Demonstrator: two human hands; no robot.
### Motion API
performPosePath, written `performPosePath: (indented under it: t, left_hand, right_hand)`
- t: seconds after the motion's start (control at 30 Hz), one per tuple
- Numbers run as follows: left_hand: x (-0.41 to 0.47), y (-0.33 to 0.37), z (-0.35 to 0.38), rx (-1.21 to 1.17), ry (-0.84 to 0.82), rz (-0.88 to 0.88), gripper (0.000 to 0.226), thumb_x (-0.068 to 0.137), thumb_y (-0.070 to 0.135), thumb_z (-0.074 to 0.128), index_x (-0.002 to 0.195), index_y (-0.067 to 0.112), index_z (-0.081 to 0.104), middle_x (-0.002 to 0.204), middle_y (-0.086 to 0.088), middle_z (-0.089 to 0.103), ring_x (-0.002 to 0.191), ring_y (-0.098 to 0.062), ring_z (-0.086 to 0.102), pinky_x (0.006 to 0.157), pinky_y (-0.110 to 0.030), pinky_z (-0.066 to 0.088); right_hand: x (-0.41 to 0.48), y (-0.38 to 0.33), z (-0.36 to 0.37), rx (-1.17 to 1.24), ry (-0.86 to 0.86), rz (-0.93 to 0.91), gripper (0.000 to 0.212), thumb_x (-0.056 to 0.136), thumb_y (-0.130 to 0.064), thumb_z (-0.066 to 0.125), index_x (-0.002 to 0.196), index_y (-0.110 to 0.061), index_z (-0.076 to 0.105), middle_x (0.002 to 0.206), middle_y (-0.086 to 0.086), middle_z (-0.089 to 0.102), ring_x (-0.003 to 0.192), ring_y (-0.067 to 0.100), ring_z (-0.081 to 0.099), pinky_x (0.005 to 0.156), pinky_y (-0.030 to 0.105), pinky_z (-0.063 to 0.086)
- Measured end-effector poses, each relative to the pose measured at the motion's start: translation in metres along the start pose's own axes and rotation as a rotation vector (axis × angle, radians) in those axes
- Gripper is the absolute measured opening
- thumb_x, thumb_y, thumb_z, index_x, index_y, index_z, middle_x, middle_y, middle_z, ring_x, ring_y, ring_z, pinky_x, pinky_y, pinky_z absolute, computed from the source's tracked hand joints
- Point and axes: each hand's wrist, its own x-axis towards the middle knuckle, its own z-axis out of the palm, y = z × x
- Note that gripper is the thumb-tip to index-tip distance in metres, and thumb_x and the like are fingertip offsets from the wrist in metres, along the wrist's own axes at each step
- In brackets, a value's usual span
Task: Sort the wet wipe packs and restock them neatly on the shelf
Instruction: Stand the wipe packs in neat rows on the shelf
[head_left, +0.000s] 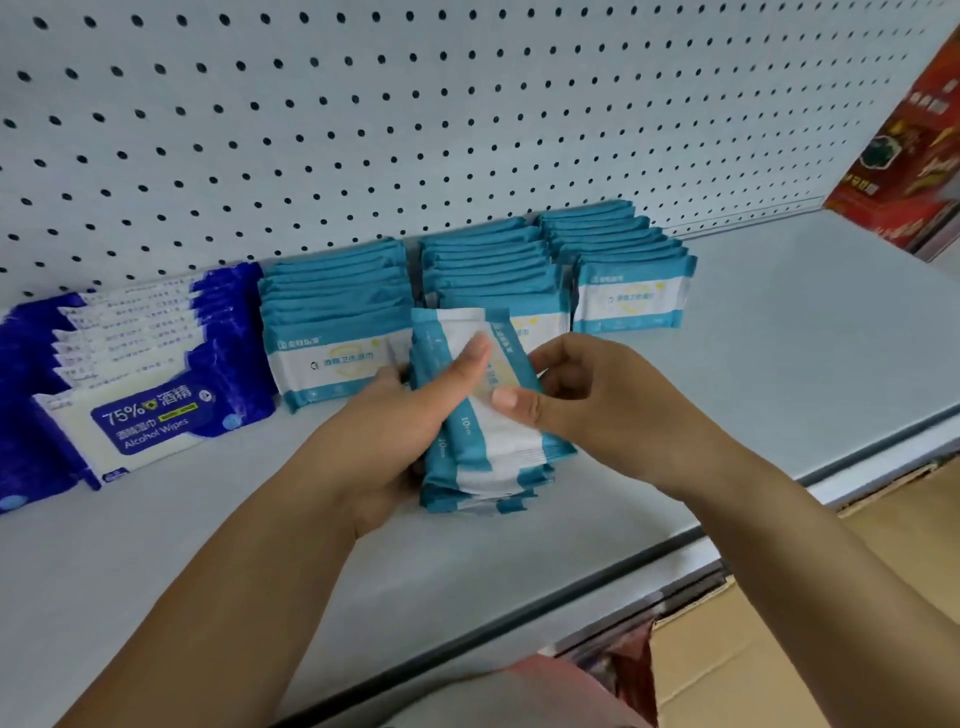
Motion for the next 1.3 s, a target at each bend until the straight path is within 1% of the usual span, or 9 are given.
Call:
performPosePath:
  t: [0.1, 0.2, 0.33, 0.53, 0.7, 0.9, 1.1, 1.2, 1.3]
  left_hand:
    - [0.004, 0.0, 0.007, 0.051, -0.044, 0.007, 0.104, 0.058, 0.074, 0.083, 0.146, 0.03, 0.049, 0.125, 0.008, 0.074, 0.11, -0.016, 0.073, 0.102, -0.044, 0.055]
    - [0.008, -0.002, 0.01, 0.026, -0.069, -0.011, 0.077, 0.07, 0.043, 0.086, 0.139, 0.025, 0.057, 0.118, 0.002, 0.077, 0.106, -0.02, 0.075, 0.1, -0.045, 0.055]
    - [0.015, -0.008, 0.012, 0.039, -0.006, -0.032, 0.056, 0.08, 0.023, 0.081, 0.132, 0.02, 0.061, 0.106, -0.002, 0.08, 0.093, -0.021, 0.078, 0.08, -0.038, 0.06]
    - [0.017, -0.01, 0.01, 0.042, -0.02, -0.044, 0.037, 0.087, 0.02, 0.076, 0.122, 0.019, 0.068, 0.103, -0.003, 0.08, 0.091, -0.021, 0.078, 0.08, -0.037, 0.058]
    - [0.019, -0.012, 0.007, 0.062, -0.052, -0.035, 0.063, 0.073, 0.029, 0.083, 0.131, 0.017, 0.062, 0.107, -0.003, 0.08, 0.093, -0.023, 0.078, 0.075, -0.035, 0.06]
    - [0.018, -0.017, 0.001, 0.054, -0.058, -0.012, 0.088, 0.058, 0.038, 0.087, 0.138, 0.019, 0.056, 0.111, -0.004, 0.079, 0.098, -0.026, 0.077, 0.084, -0.041, 0.06]
    - [0.015, -0.02, -0.002, -0.013, -0.063, -0.012, 0.076, 0.071, 0.033, 0.084, 0.139, 0.017, 0.054, 0.111, -0.004, 0.079, 0.097, -0.023, 0.078, 0.067, -0.032, 0.064]
    - [0.015, -0.021, -0.001, -0.015, -0.058, 0.004, 0.066, 0.08, 0.031, 0.081, 0.138, 0.015, 0.055, 0.112, -0.004, 0.078, 0.098, -0.022, 0.077, 0.071, -0.035, 0.064]
    - [0.016, -0.024, -0.001, 0.0, -0.065, 0.046, 0.075, 0.076, 0.045, 0.081, 0.14, 0.017, 0.053, 0.117, -0.001, 0.077, 0.103, -0.022, 0.076, 0.089, -0.042, 0.06]
  right_hand:
    - [-0.005, 0.006, -0.008, 0.236, -0.008, 0.062, 0.044, 0.077, -0.043, 0.075, 0.107, -0.012, 0.065, 0.091, 0.0, 0.078, 0.083, 0.016, 0.076, 0.072, 0.03, 0.06]
    - [-0.009, 0.016, -0.021, 0.364, -0.007, 0.132, 0.033, 0.086, -0.028, 0.07, 0.111, -0.007, 0.062, 0.093, 0.003, 0.078, 0.083, 0.016, 0.076, 0.07, 0.025, 0.06]
    - [-0.001, 0.037, -0.044, 0.38, 0.191, 0.129, 0.033, 0.089, -0.02, 0.072, 0.116, -0.007, 0.059, 0.099, 0.005, 0.078, 0.088, 0.02, 0.076, 0.08, 0.036, 0.062]
    - [0.032, 0.071, -0.093, -0.293, 0.556, -0.035, 0.02, 0.089, -0.018, 0.073, 0.102, -0.02, 0.058, 0.098, 0.001, 0.071, 0.077, 0.019, 0.063, 0.057, 0.011, 0.044]
    - [0.062, 0.077, -0.108, -0.757, 0.491, -0.162, 0.025, 0.09, -0.019, 0.071, 0.114, -0.018, 0.065, 0.107, 0.0, 0.064, 0.098, 0.021, 0.049, 0.088, 0.035, 0.043]
    - [0.09, 0.086, -0.103, -0.976, 0.632, -0.251, 0.044, 0.082, -0.028, 0.079, 0.119, -0.013, 0.059, 0.121, 0.007, 0.057, 0.115, 0.03, 0.047, 0.094, 0.041, 0.035]
    - [0.055, 0.072, -0.071, -0.522, 0.701, -0.178, 0.027, 0.089, -0.033, 0.074, 0.103, -0.015, 0.06, 0.098, -0.002, 0.062, 0.079, 0.012, 0.057, 0.072, 0.021, 0.047]
    - [0.019, 0.042, -0.035, -0.186, 0.533, -0.012, 0.032, 0.093, -0.047, 0.065, 0.088, -0.015, 0.064, 0.076, -0.005, 0.07, 0.067, 0.009, 0.065, 0.065, 0.018, 0.053]
    - [-0.01, 0.02, -0.002, 0.061, 0.271, 0.072, 0.048, 0.083, -0.062, 0.065, 0.09, -0.015, 0.067, 0.078, -0.002, 0.075, 0.068, 0.012, 0.071, 0.065, 0.027, 0.06]
